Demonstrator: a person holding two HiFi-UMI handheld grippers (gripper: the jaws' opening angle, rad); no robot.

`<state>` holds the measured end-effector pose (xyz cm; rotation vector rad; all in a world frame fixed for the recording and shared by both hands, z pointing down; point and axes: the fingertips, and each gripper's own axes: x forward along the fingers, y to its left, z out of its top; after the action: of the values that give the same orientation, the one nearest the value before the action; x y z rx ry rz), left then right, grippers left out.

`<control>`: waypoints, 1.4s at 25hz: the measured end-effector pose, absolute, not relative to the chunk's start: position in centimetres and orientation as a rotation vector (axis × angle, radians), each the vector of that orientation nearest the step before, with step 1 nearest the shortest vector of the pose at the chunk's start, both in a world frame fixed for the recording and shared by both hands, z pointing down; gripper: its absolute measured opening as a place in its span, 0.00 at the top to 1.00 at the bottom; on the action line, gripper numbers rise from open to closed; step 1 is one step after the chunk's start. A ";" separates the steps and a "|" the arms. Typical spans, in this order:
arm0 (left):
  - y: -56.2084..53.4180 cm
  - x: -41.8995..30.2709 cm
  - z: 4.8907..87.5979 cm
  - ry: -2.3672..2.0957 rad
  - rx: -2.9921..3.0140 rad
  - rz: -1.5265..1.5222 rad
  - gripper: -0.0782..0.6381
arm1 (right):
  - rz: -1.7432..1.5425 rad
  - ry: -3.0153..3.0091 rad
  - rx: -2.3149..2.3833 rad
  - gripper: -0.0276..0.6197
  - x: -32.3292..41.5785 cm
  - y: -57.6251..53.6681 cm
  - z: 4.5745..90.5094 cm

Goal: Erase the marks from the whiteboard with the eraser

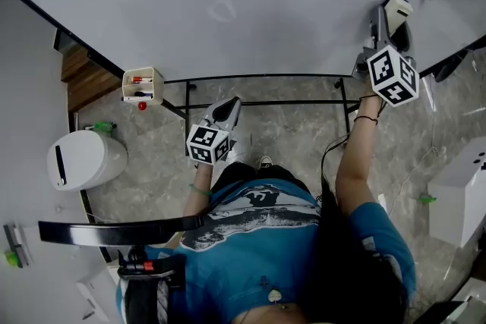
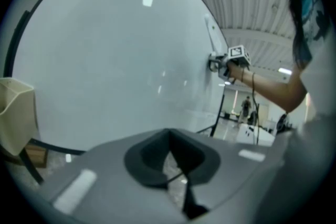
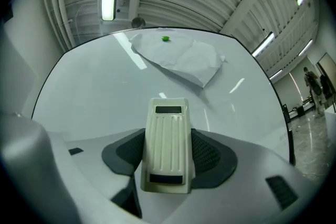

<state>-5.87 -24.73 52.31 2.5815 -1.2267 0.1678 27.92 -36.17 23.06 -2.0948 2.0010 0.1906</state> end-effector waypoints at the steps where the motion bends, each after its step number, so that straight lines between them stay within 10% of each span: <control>1: -24.7 -5.8 52.3 -1.225 2.583 0.169 0.89 | 0.187 1.998 -2.105 0.55 28.3 -36.4 23.2; 35: -23.3 -9.8 53.2 -1.317 2.518 0.154 0.89 | 0.548 2.385 -2.008 0.55 -0.8 -37.1 26.3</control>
<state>-9.84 -23.30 53.23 2.5178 -1.3165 0.1543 -0.82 -37.06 26.28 -2.0083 2.3845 0.5476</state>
